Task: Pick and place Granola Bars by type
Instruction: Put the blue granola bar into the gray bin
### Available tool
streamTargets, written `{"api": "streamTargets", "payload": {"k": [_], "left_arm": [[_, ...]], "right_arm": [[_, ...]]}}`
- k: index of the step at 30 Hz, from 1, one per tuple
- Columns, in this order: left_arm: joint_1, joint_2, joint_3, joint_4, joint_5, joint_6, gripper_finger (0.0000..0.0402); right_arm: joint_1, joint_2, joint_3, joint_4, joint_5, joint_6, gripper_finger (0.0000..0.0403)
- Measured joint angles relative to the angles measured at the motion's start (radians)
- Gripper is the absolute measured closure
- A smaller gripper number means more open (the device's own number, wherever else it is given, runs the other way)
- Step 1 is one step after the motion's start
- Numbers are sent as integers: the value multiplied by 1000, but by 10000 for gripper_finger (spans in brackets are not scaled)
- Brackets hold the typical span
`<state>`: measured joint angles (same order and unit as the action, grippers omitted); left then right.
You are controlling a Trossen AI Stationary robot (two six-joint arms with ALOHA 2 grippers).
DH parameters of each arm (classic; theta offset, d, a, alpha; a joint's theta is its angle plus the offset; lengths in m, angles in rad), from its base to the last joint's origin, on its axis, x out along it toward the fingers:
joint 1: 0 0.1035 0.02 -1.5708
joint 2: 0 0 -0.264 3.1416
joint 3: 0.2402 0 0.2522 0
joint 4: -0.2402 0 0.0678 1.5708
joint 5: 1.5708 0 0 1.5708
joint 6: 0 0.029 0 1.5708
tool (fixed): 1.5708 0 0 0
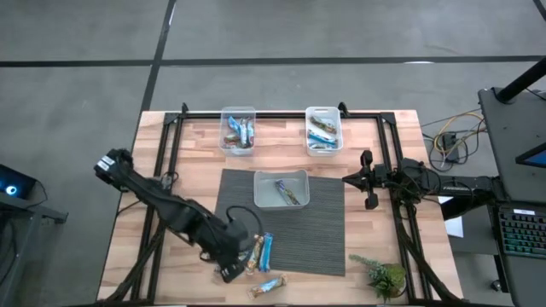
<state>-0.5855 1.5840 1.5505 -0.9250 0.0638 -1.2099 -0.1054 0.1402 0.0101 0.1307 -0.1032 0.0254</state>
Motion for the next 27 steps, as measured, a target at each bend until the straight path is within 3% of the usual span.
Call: {"api": "streamTargets", "payload": {"k": [8, 21, 27], "left_arm": [[-1, 128, -1, 0, -7, -18, 392], [-5, 172, -1, -95, -26, -6, 270], [-6, 172, -1, -222, -55, -57, 242]], "right_arm": [[0, 0, 0, 0, 0, 0, 394], [0, 0, 0, 0, 0, 0, 394], [0, 1, 0, 0, 0, 0, 394]]}}
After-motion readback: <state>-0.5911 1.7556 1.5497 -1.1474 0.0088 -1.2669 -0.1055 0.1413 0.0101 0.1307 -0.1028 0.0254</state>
